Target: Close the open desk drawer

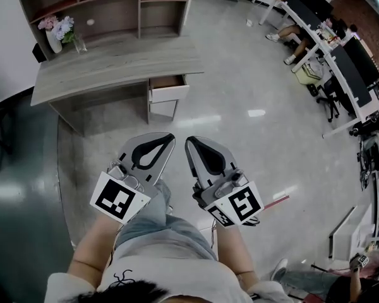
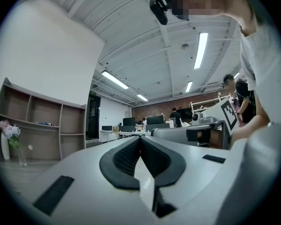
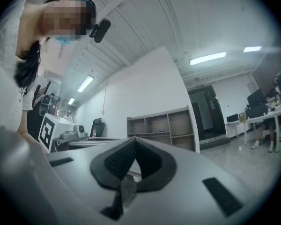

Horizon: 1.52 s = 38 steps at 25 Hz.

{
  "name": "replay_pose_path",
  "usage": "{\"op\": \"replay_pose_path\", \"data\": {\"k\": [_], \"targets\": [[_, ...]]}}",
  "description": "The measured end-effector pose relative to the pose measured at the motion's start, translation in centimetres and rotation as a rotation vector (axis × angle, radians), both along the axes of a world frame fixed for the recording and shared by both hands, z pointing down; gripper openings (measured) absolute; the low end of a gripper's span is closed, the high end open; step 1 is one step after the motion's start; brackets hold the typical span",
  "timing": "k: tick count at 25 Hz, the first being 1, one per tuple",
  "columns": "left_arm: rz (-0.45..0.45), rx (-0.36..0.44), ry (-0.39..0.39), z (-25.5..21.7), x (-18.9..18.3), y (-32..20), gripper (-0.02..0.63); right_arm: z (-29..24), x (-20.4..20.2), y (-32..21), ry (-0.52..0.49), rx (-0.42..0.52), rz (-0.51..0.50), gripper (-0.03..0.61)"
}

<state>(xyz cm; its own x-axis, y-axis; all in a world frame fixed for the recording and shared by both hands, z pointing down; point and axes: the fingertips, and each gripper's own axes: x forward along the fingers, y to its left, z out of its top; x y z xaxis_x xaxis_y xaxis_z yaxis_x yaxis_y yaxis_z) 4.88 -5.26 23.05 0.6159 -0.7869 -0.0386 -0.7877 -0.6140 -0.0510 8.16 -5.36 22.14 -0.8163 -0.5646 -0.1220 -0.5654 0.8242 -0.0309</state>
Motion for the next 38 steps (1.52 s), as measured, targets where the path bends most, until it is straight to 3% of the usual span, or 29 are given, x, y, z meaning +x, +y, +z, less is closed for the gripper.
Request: {"op": "replay_pose_path", "data": {"k": [11, 21, 26, 30, 38], "targets": [[0.038, -0.008, -0.003, 1.3, 2.7, -8.0, 0.011, 1.2, 2.1, -7.6, 0.034, -0.002, 0.017, 0.008], [0.026, -0.01, -0.027, 3.5, 2.4, -16.5, 0.011, 3.6, 1.3, -16.5, 0.055, -0.017, -0.027, 0.008], [-0.011, 0.008, -0.073, 6.3, 1.0, -20.0, 0.011, 6.0, 0.2, -20.3, 0.047, -0.034, -0.058, 0.008], [-0.021, 0.013, -0.058, 9.0, 1.3, -22.0, 0.011, 8.0, 0.8, -22.5, 0.039, -0.037, -0.094, 0.008], [-0.039, -0.019, -0.107, 16.0, -1.4, -27.6, 0.011, 12.8, -1.1, -28.4, 0.058, -0.037, -0.113, 0.008]]}}
